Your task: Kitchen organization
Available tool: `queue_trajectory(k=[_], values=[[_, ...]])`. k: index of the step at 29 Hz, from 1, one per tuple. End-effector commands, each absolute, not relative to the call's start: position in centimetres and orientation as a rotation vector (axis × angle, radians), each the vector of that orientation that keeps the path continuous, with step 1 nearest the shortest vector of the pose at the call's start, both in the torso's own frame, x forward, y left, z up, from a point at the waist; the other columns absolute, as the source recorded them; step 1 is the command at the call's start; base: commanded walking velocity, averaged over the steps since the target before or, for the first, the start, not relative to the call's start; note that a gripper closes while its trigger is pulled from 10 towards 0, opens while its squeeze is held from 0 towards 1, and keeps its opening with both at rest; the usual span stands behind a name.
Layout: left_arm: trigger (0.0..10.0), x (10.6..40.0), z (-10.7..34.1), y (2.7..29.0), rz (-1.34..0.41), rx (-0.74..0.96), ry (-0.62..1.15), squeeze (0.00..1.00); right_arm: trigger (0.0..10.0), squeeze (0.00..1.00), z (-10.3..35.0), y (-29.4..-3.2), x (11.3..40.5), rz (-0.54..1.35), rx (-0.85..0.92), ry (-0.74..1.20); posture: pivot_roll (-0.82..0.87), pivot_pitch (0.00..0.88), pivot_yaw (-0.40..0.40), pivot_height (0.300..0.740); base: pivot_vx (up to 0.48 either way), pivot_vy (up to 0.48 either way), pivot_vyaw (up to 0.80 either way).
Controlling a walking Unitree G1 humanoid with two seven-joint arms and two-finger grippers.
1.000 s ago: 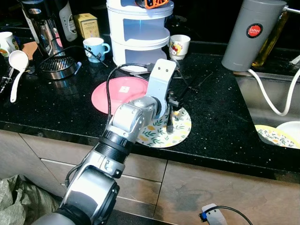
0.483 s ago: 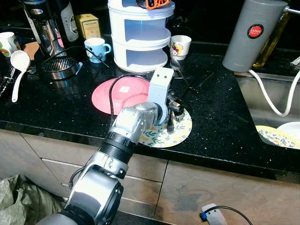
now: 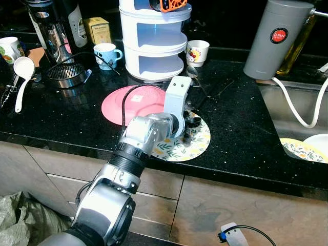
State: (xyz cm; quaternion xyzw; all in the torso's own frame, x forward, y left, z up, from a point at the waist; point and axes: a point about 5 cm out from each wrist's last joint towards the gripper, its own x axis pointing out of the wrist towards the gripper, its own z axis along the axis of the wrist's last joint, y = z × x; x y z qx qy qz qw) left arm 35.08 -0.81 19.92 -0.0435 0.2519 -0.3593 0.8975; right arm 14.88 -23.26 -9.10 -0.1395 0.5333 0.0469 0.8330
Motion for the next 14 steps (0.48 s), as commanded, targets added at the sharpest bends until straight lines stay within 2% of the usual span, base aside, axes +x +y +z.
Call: queue_trajectory(k=[1,14], values=[[0.0,34.14,17.34,-1.28,-0.762,-0.1,0.667,0.0,10.0,0.0,-9.16,-22.93,14.95,0.111,-0.301,1.129,0.0,0.021,0.032,0.74,0.0,0.0,0.0],[0.0,34.08,17.28,-1.02,-0.769,-0.136,0.663,0.0,10.0,0.0,-9.14,-22.96,14.96,0.11,-0.303,1.127,0.0,0.013,0.026,0.74,0.0,0.0,0.0]])
